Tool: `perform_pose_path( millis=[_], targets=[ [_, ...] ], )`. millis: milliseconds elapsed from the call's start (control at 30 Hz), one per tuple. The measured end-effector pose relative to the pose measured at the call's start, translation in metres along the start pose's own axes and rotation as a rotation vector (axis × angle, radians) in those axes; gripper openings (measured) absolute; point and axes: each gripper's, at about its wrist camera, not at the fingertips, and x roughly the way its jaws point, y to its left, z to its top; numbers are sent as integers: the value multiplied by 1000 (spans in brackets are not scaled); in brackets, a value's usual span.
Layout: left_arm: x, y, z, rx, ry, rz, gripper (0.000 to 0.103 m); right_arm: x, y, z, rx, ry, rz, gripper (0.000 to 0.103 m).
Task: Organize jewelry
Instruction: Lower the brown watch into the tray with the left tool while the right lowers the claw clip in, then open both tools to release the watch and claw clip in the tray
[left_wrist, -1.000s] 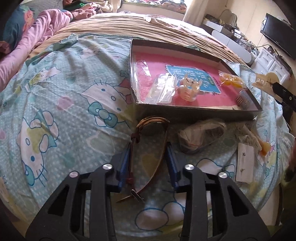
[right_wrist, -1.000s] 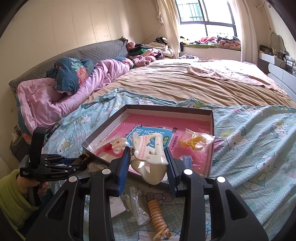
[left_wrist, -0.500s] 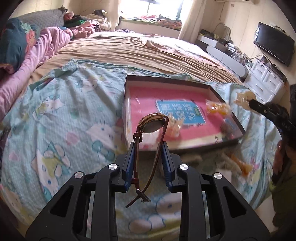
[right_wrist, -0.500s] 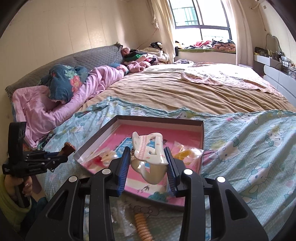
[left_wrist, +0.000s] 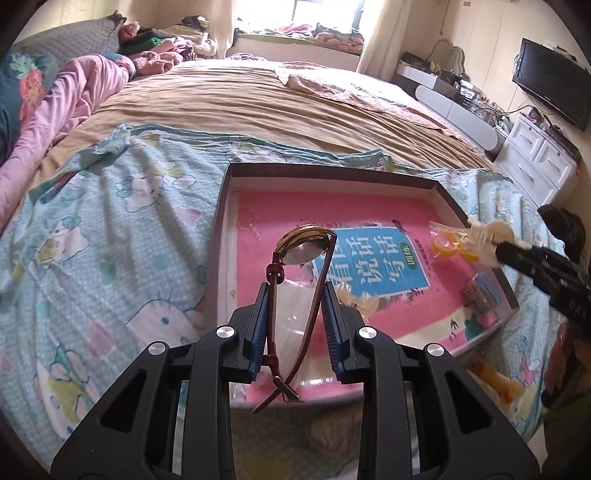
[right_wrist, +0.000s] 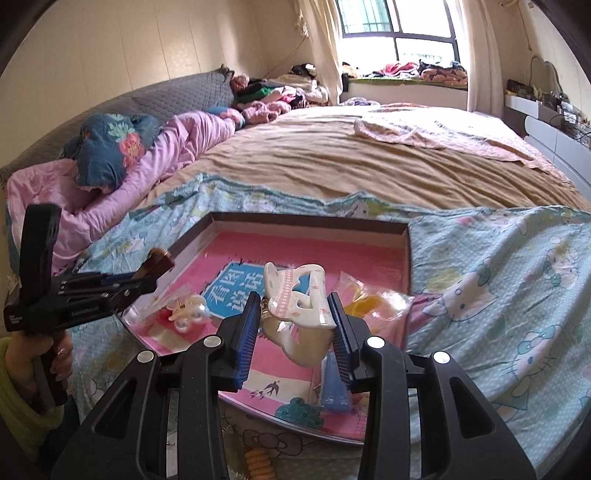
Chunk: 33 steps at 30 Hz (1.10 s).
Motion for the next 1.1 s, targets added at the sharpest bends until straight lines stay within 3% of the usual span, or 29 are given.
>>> perform_pose_path(
  millis=[567,600,667,933,1033,1100],
  targets=[
    [15,10,-6,-11,28,10,25,30,17,-13,-3,94,4,37],
    [15,11,-5,-12,30,12,25,30,16,-12,1,95,6,39],
    [15,12,-5,-14,31,17,25,28,16,-12,8,90,3,59],
    [7,13,-4,-20,19,19,36,6,14,-13,30,38,-20,80],
    [1,13,-2,-26,8,20,47,-3,12,-12,40,17,-32,92],
    [-3,13,-2,-36,3,19,51,-9,10,-12,47,6,-33,92]
  ],
)
